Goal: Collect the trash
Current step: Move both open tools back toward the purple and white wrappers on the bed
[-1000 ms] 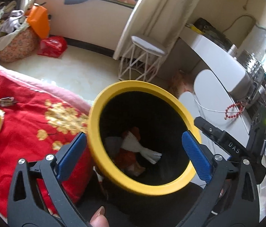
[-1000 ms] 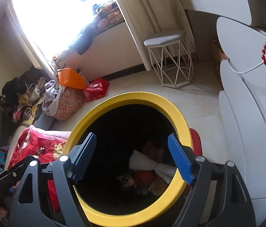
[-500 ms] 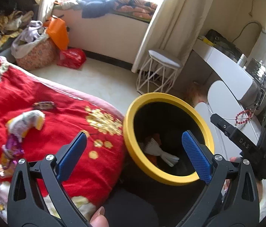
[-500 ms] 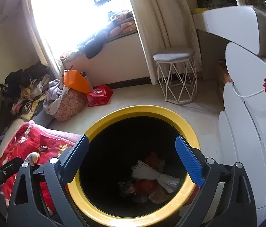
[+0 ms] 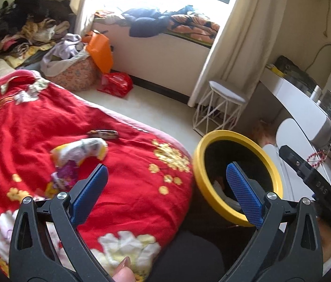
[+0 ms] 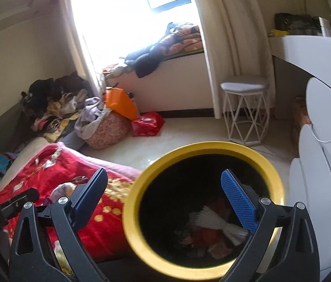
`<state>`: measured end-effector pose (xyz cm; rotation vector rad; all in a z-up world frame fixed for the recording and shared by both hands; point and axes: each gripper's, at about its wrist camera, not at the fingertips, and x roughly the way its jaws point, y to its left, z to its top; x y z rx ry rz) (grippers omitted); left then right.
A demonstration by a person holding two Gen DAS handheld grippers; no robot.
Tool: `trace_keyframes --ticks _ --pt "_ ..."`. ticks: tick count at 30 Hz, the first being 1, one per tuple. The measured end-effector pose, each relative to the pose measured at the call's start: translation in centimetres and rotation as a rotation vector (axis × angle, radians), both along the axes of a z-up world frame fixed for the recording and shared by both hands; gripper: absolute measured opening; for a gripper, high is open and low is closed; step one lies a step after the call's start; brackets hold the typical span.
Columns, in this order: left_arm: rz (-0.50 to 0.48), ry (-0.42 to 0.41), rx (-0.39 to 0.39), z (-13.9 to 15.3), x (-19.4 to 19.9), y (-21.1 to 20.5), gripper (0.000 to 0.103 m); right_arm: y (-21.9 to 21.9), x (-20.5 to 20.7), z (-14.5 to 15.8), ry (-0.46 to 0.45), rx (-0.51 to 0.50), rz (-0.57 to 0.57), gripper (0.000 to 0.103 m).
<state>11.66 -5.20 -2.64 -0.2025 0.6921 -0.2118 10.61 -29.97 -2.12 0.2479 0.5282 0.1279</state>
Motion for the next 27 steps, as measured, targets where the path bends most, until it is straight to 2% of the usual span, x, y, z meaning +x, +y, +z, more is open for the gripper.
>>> trace_keyframes --ticks 16,27 --pt "0.148 0.012 -0.033 -0.4 -1.9 7.9 0.093 7.7 0.0 1.0 -0.025 -0.044 0.191 0.095" --pt "0.234 0.037 -0.027 -1.2 -3.2 12.7 0.093 13.0 2.1 0.5 0.036 -0.046 0.323 0.095"
